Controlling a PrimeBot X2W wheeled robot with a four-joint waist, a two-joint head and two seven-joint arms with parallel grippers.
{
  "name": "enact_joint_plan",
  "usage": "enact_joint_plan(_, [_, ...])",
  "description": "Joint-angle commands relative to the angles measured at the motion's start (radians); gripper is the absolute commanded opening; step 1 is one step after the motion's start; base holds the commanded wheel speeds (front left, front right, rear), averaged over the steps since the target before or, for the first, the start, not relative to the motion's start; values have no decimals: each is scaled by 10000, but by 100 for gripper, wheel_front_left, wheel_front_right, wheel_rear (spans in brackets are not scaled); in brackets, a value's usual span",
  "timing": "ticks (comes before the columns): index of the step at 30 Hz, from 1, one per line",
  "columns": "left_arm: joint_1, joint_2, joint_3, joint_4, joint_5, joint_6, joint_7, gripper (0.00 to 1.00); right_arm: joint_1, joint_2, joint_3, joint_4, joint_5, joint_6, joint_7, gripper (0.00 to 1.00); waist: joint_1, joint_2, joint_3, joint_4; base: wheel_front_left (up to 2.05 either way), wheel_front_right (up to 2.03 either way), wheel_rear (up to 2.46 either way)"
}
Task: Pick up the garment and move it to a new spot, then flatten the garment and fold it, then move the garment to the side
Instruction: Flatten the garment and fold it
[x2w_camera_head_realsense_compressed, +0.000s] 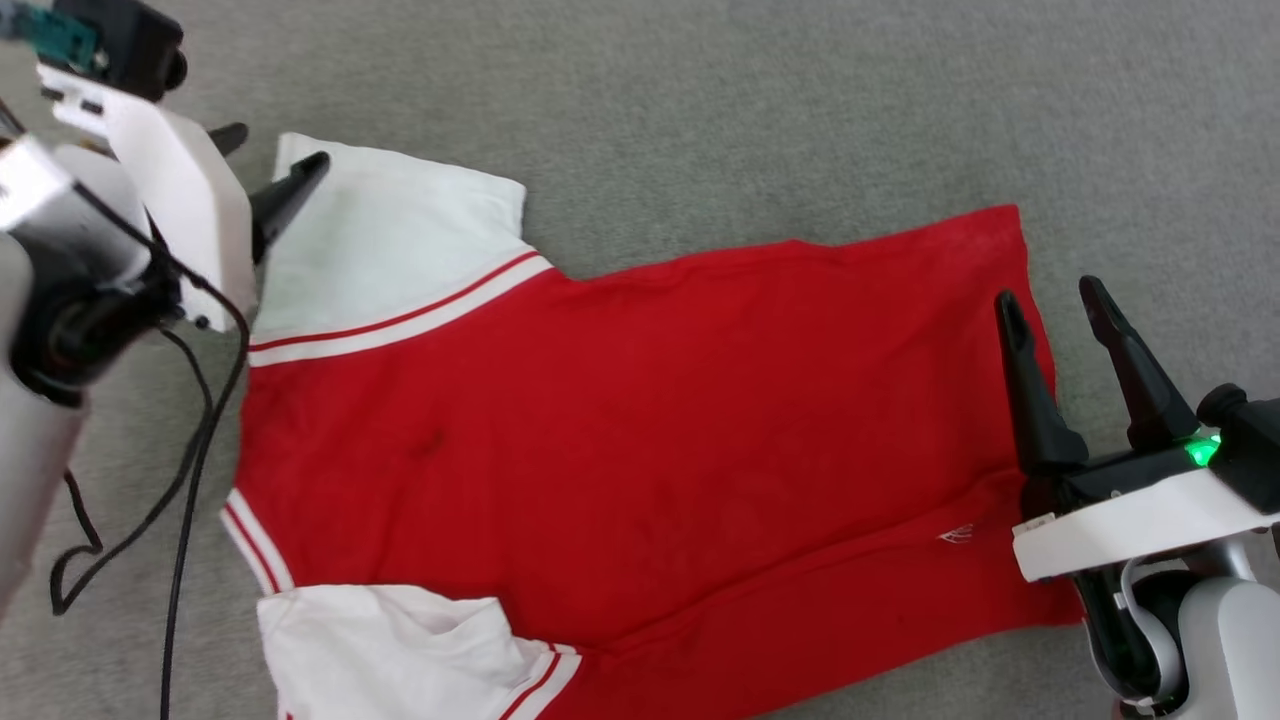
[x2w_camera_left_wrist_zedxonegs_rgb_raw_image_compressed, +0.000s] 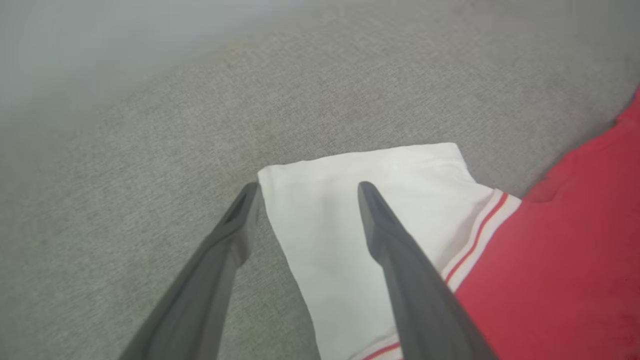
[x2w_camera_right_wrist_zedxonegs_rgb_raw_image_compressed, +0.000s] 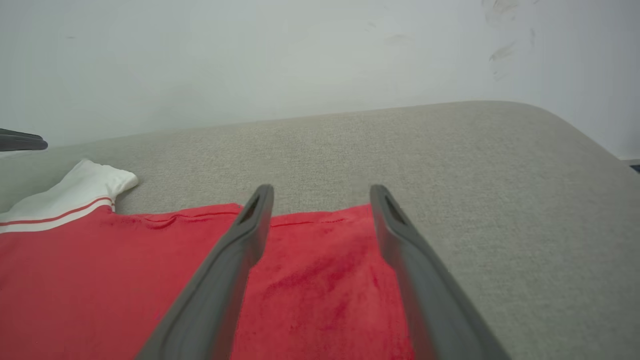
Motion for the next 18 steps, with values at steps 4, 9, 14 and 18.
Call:
enact_joint_plan(4, [-554, 206, -110, 501, -174, -10, 710, 100, -234, 95, 53, 88, 48, -8, -153, 100, -2, 0, 407, -356, 0, 0, 0])
enact_joint_plan(9, [-997, 218, -187, 1222, -50, 53, 971, 100, -304, 150, 189, 219, 71, -8, -252, 100, -2, 0, 633, -501, 0, 0, 0])
enact_joint_plan(14, [-1036, 26, -379, 1887, -106, 93, 1270, 65, -358, 182, 236, 292, 94, -8, -315, 100, -2, 0, 754, -576, 0, 0, 0])
enact_joint_plan(18, [-931, -152, -496, 2210, -241, 61, 1202, 0, -334, 193, 162, 337, 29, -7, -277, 100, -2, 0, 763, -557, 0, 0, 0])
